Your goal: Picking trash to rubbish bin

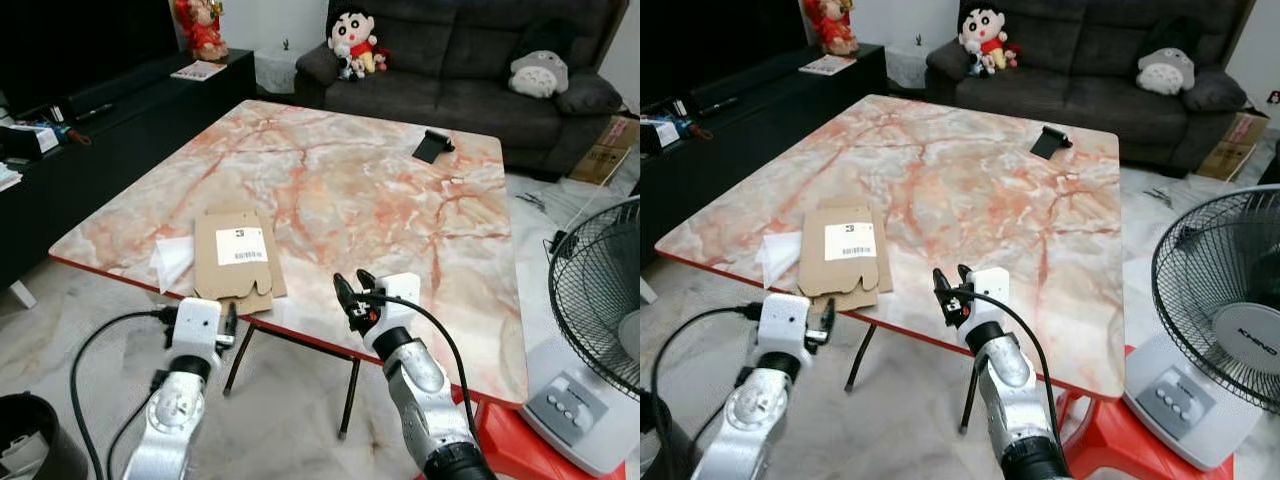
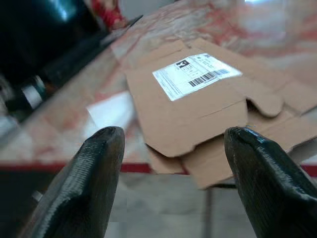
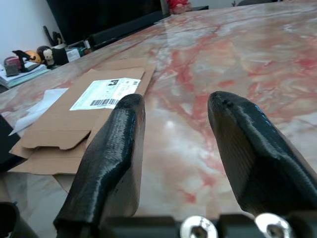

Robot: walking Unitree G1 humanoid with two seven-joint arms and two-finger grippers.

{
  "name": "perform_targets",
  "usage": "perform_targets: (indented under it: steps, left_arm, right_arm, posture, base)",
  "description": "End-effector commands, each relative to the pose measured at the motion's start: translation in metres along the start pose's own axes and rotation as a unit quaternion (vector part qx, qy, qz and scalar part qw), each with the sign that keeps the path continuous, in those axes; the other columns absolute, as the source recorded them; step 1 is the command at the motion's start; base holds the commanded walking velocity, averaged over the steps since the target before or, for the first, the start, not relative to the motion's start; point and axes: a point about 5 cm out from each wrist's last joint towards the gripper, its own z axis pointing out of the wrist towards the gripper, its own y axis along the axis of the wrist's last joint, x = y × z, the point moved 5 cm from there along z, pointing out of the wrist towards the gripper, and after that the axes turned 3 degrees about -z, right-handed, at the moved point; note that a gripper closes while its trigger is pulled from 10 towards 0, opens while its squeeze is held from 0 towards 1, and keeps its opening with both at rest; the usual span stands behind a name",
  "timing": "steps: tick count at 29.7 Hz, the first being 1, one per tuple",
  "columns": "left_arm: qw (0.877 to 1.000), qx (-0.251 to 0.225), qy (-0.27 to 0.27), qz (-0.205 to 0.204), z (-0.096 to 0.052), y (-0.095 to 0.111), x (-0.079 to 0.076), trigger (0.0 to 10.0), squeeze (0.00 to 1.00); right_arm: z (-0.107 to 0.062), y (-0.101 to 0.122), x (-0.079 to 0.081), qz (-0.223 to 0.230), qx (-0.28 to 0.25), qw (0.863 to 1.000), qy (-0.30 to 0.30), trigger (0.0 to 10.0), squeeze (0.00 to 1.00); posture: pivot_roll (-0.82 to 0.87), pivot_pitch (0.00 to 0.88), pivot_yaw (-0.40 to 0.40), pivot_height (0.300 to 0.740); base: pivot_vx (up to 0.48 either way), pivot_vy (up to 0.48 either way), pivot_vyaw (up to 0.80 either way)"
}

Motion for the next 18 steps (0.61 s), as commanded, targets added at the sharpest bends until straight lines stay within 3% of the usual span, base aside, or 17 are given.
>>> perform_targets:
  steps: [1,5,9,11,15,18]
  left_arm:
    - [0.999,-0.025,-0.014,0.038,0.0,0.014,-0.001,10.0,0.0]
    - [0.994,-0.04,-0.032,0.099,-0.007,0.018,0.0,10.0,0.0]
    - [0.981,-0.083,-0.101,0.147,-0.019,0.03,-0.016,10.0,0.0]
    - [0.968,-0.095,-0.145,0.184,-0.026,0.029,-0.028,10.0,0.0]
    - [0.961,-0.078,-0.159,0.212,-0.026,0.018,-0.031,10.0,0.0]
    - [0.961,-0.047,-0.143,0.231,-0.02,0.008,-0.025,10.0,0.0]
  right_arm:
    - [0.001,0.001,0.002,-0.003,0.001,1.0,0.006,10.0,0.0]
    - [0.001,0.0,0.002,-0.004,0.003,1.0,0.006,10.0,0.0]
    - [0.001,-0.001,0.002,-0.004,0.004,1.0,0.006,10.0,0.0]
    - [0.001,-0.001,0.002,-0.005,0.006,1.0,0.008,10.0,0.0]
    - [0.001,-0.002,0.003,-0.006,0.007,1.0,0.01,10.0,0.0]
    - [0.001,-0.002,0.003,-0.006,0.008,1.0,0.01,10.0,0.0]
  posture:
    - [0.03,0.065,-0.06,0.74]
    - [0.03,0.068,-0.06,0.74]
    - [0.03,0.069,-0.062,0.74]
    - [0.03,0.069,-0.065,0.74]
    - [0.04,0.069,-0.066,0.74]
    - [0.03,0.067,-0.066,0.74]
  base:
    - [0.0,0.0,0.0]
    - [0.0,0.0,0.0]
    - [0.0,0.0,0.0]
    - [0.0,0.0,0.0]
    - [0.0,0.0,0.0]
    - [0.0,0.0,0.0]
